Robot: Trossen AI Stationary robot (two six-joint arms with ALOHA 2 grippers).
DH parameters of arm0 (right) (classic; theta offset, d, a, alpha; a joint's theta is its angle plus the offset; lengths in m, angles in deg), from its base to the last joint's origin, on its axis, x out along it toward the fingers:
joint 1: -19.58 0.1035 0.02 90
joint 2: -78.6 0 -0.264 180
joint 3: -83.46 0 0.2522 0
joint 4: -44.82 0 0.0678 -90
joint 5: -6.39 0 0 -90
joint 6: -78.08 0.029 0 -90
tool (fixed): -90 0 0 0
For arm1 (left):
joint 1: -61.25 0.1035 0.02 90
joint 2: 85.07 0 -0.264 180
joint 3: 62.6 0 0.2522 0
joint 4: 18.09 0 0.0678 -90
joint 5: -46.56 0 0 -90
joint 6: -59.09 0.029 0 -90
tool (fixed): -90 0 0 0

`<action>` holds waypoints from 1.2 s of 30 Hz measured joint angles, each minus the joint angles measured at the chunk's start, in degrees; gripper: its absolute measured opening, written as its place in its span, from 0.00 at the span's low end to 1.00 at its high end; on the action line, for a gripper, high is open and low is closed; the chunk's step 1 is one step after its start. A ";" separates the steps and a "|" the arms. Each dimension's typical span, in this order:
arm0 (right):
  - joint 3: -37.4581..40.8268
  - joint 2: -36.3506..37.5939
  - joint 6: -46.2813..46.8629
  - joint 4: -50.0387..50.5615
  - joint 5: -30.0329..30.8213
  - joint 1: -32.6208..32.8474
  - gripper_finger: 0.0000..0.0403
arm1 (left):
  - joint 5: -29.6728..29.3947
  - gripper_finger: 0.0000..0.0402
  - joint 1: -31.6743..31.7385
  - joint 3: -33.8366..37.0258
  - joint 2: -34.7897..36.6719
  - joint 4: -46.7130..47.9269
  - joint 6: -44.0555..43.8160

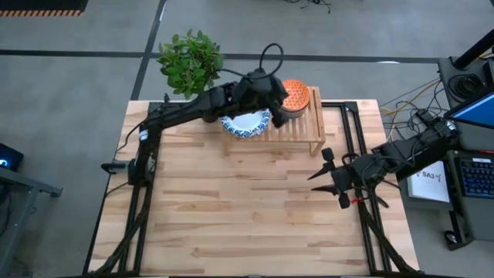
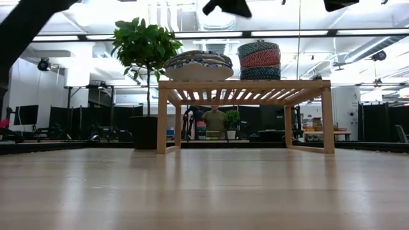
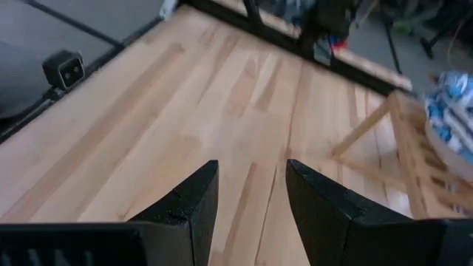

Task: Place and stack bowls onto a shelf
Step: Return to Home Position

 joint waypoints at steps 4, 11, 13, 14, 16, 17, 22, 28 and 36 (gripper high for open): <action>3.37 2.97 -4.04 -6.77 -3.89 -0.02 0.37 | -0.02 0.00 -3.46 -0.04 2.51 4.40 2.88; 8.74 10.50 -6.82 -13.28 -4.40 -0.33 0.37 | -0.06 0.00 -9.78 2.97 6.33 12.37 2.10; 9.60 12.68 -6.61 -13.58 -4.40 -0.72 0.37 | -0.76 0.00 -11.69 6.47 8.12 11.82 1.98; 10.01 13.65 -6.38 -14.22 -4.40 -0.89 0.37 | -1.81 0.00 -12.59 8.78 9.28 10.95 1.94; 10.74 15.54 -6.10 -14.82 -4.36 -1.08 0.37 | -4.62 0.00 -14.09 14.33 12.19 8.44 1.73; 11.11 16.34 -6.02 -14.61 -4.32 -1.11 0.37 | -6.06 0.00 -14.66 17.73 14.14 6.77 1.71; 12.45 19.56 -5.83 -15.88 -4.27 -1.26 0.37 | -7.56 0.00 -15.76 38.34 25.33 -6.21 0.38; 14.46 23.30 -5.70 -16.12 0.31 -1.81 0.37 | -0.79 0.00 -16.07 62.60 41.86 -22.72 1.58; 16.74 29.32 -4.76 -15.96 4.75 -1.81 0.37 | 0.48 0.00 -16.03 86.78 63.20 -39.75 0.23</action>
